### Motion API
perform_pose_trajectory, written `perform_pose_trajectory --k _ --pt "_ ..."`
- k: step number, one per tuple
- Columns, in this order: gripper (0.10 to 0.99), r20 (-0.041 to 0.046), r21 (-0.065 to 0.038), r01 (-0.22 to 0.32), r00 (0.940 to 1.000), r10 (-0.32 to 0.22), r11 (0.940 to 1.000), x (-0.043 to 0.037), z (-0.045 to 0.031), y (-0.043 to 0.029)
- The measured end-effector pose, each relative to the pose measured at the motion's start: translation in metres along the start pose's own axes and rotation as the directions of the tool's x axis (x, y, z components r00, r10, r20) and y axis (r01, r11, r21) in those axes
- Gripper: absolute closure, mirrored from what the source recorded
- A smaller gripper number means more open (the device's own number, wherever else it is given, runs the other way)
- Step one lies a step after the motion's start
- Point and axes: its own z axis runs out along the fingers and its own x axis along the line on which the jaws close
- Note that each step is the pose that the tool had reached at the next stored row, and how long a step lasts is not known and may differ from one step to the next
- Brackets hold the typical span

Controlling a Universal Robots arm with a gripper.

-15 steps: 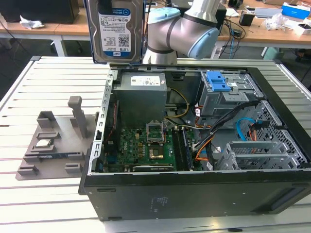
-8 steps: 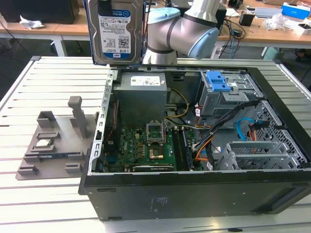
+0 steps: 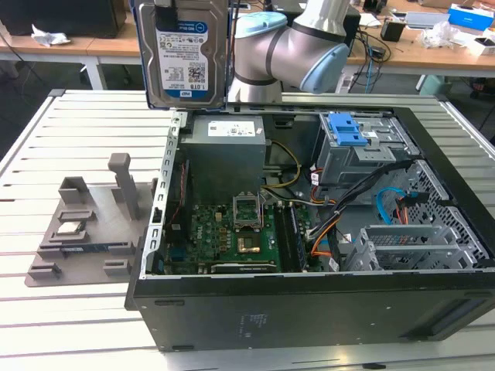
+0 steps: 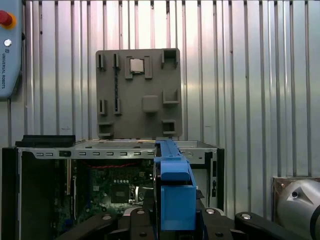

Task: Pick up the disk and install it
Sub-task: 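Pick up the disk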

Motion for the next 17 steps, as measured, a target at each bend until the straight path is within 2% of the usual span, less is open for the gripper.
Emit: perform_pose_trajectory --k 4,7,16,17 --pt "0.722 -0.0001 0.0 0.0 1.0 0.0 1.0 0.005 0.0021 -0.0001" --pt "0.722 0.0001 0.0 0.0 1.0 0.0 1.0 0.0209 0.004 -0.0004" --pt "0.722 0.0001 0.0 0.0 1.0 0.0 1.0 0.0451 0.0057 -0.0009" --pt "0.722 0.0001 0.0 0.0 1.0 0.0 1.0 0.0507 0.006 -0.001"
